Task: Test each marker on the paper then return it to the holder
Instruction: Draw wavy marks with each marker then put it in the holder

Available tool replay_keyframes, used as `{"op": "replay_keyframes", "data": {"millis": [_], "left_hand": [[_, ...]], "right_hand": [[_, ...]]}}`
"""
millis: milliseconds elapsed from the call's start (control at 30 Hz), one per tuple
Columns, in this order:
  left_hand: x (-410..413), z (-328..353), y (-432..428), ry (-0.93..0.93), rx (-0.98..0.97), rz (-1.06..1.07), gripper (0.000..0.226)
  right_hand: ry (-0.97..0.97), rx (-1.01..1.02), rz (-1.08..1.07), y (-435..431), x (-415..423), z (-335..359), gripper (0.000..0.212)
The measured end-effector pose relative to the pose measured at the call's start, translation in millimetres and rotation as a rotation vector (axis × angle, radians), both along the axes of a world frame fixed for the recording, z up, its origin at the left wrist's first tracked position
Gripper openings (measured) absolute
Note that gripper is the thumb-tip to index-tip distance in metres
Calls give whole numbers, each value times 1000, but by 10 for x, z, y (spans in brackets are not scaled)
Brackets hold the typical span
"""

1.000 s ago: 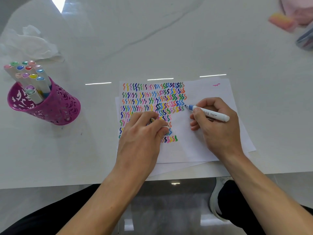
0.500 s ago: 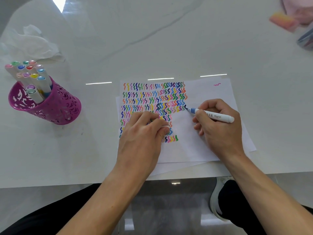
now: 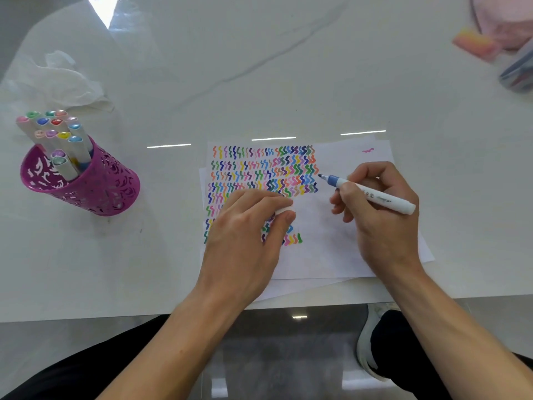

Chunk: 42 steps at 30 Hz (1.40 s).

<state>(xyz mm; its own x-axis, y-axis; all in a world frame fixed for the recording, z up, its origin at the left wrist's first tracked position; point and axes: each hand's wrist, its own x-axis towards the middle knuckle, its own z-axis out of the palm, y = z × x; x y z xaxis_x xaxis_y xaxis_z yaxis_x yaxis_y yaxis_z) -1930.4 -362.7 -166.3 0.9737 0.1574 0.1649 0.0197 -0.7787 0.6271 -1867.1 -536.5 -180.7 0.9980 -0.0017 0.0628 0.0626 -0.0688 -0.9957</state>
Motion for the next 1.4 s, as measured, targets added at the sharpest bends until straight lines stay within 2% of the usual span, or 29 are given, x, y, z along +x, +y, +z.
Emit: {"op": "replay_keyframes", "data": {"millis": [67, 267, 400, 767, 933, 1033, 1167, 1300, 1400], "left_hand": [[11, 27, -15, 21, -104, 40, 19], [61, 61, -1, 151, -680, 184, 22], [58, 65, 6, 162, -826, 207, 17], [37, 29, -28, 216, -721, 154, 15], [44, 17, -14, 228, -632, 102, 19], [46, 13, -10, 248, -637, 93, 18], [40, 32, -12, 227, -675, 73, 17], [24, 57, -5, 191, -705, 65, 18], [3, 75, -46, 174, -712, 83, 21]], "right_hand": [[0, 18, 19, 15, -13, 36, 13], [61, 94, 145, 31, -10, 143, 14], [66, 121, 193, 39, -27, 192, 1], [105, 76, 244, 69, -49, 192, 6], [138, 25, 272, 66, -45, 153, 17], [158, 24, 282, 59, -26, 131, 7], [194, 95, 297, 50, -11, 119, 5], [258, 238, 325, 49, -10, 121, 15], [292, 289, 332, 28, -14, 118, 10]]}}
